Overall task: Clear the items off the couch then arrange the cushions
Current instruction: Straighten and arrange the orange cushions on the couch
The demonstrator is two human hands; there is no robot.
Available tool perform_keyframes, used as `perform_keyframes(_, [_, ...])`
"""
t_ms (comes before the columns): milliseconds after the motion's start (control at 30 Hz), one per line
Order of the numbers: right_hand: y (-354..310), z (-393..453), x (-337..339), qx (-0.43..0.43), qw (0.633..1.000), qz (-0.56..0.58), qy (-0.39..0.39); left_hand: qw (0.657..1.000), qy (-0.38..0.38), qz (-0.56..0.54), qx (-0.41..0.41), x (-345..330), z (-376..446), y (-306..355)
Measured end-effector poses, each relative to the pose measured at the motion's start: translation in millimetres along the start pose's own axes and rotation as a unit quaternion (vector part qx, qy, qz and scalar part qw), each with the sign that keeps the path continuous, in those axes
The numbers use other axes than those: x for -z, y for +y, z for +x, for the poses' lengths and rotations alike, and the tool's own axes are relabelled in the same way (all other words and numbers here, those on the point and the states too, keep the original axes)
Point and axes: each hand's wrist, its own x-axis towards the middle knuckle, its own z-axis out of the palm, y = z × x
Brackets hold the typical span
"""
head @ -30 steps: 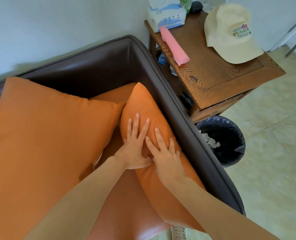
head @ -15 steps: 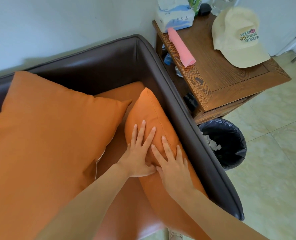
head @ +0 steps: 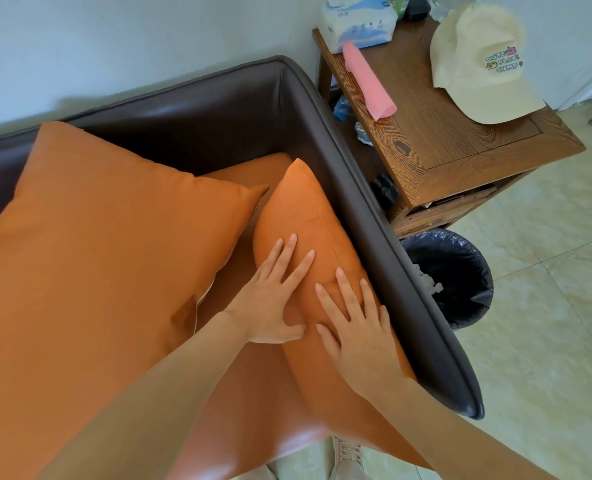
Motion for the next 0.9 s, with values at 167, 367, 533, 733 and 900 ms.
perform_keyframes(167, [-1.8, 2.8, -6.7, -0.006, 1.000, -0.005, 0.002, 1.000, -0.017, 0.014, -0.004, -0.9, 2.6, -4.1])
perform_keyframes(367, [0.1, -0.2, -4.6, -0.007, 1.000, -0.008, -0.010, 0.999, -0.022, 0.035, 0.019, -1.8, 1.5, 5.9])
perform_keyframes(533, [-0.7, -2.9, -0.6, -0.013, 1.000, -0.011, -0.020, 0.996, -0.049, 0.046, 0.052, 3.8, 0.6, 11.3])
perform_keyframes(733, [-12.3, 0.9, 18.6, 0.005, 0.998, -0.047, -0.030, 0.987, -0.050, 0.106, 0.114, 13.9, -22.1, 31.3])
perform_keyframes(900, [-61.0, 10.0, 50.6, 0.117, 0.991, -0.055, -0.017, 0.967, -0.036, 0.153, 0.200, 41.0, -90.6, 15.4])
